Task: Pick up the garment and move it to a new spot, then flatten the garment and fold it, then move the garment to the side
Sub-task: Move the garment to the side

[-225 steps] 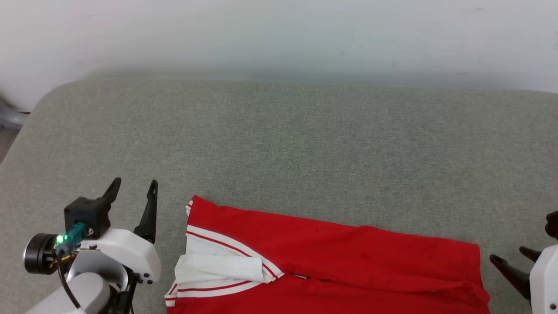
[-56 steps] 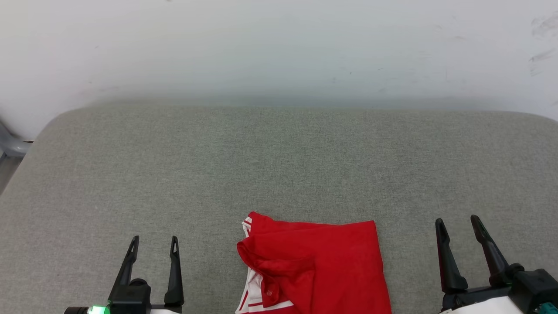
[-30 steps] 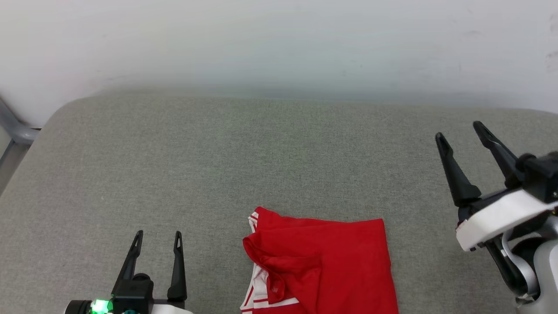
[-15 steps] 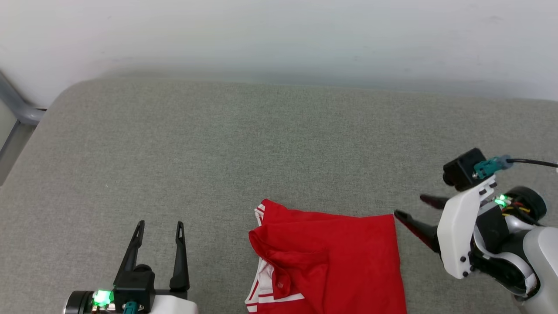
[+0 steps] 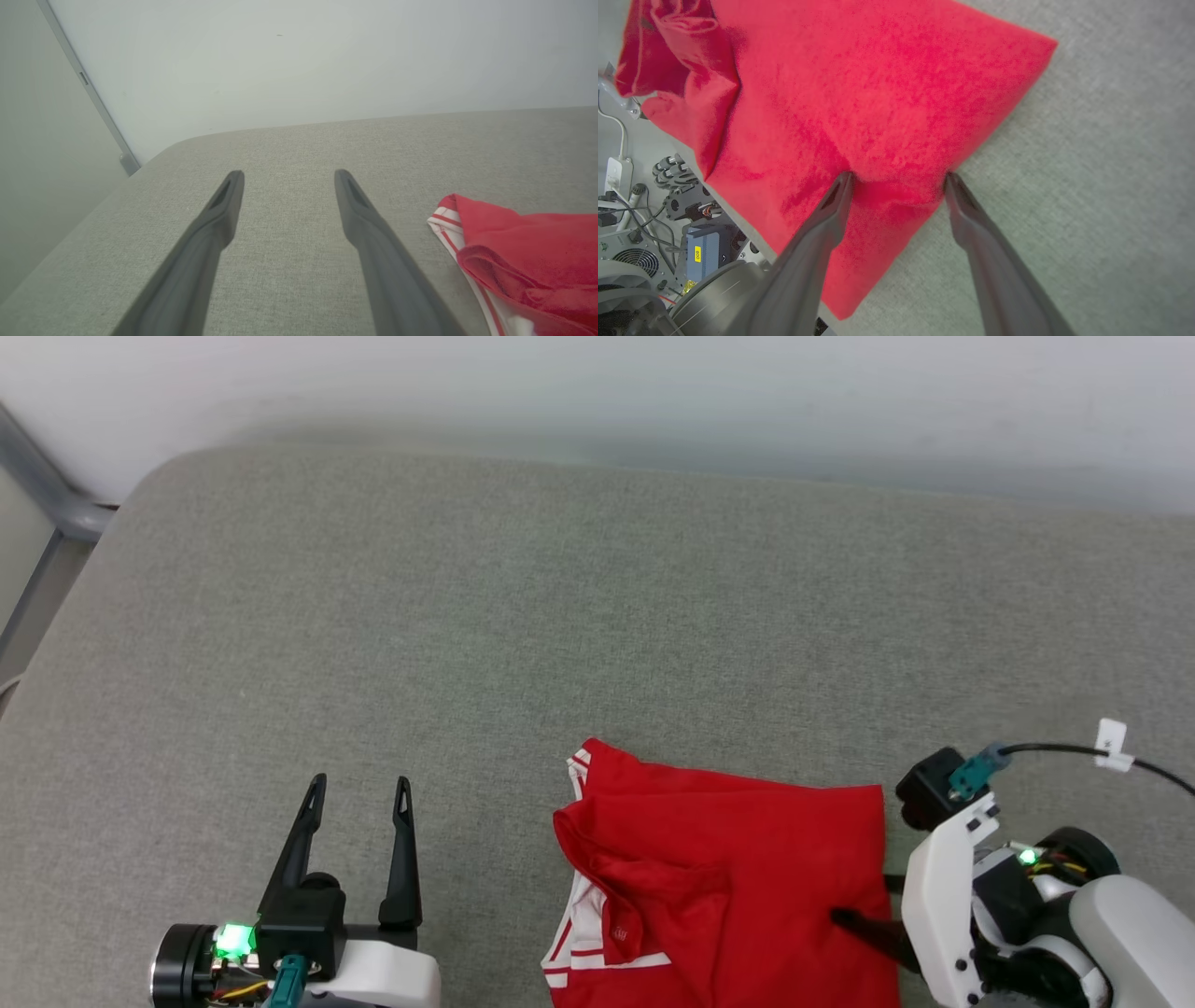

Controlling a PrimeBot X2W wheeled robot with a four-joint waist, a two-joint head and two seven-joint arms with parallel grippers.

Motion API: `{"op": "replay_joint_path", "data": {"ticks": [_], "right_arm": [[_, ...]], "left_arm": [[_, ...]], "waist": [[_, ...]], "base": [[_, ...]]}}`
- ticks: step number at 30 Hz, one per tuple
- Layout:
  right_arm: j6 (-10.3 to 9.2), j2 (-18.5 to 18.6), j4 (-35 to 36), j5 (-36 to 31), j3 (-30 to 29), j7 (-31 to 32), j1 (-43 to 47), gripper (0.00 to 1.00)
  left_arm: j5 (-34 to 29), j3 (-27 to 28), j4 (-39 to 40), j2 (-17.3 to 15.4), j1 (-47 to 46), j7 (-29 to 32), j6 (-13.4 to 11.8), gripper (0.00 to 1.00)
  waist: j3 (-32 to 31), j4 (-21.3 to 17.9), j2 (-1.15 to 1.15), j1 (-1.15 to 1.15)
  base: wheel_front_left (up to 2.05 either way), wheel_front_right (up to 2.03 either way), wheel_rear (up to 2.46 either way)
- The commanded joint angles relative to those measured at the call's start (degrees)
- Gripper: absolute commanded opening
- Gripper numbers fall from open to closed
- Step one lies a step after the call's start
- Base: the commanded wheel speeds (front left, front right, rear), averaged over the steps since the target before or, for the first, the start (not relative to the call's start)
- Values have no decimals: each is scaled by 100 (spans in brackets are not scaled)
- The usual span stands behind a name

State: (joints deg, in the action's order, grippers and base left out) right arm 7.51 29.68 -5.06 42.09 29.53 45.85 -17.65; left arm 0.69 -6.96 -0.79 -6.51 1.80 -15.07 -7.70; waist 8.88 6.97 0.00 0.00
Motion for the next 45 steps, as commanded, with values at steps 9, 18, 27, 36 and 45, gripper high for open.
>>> {"op": "replay_joint_path", "data": {"ticks": [9, 18, 27, 36, 45], "right_arm": [[-4, -213, -920, -64, 759, -107, 213, 100], [-4, -349, -1297, 100, 1145, -551, 76, 0], [-13, 39, -1087, -73, 1028, -1412, -511, 0], [-8, 541, -658, -454, 981, -1838, -764, 0], [-8, 949, -497, -673, 644, -1911, -996, 0]], "left_arm": [[-23, -39, -50, 30, -232, -13, 24, 100], [-23, -26, -72, 42, -220, -13, -2, 100], [-4, 3, -99, 25, -146, -13, -6, 100], [6, 45, -53, 32, -24, -13, -35, 100], [-49, 106, 48, -59, -150, -12, -41, 100]], "waist": [[269, 158, 0, 0], [272, 142, 0, 0], [152, 40, 0, 0], [93, -436, 0, 0], [332, -1330, 0, 0]], "base": [[0, 0, 0], [0, 0, 0], [0, 0, 0], [0, 0, 0], [0, 0, 0]]}}
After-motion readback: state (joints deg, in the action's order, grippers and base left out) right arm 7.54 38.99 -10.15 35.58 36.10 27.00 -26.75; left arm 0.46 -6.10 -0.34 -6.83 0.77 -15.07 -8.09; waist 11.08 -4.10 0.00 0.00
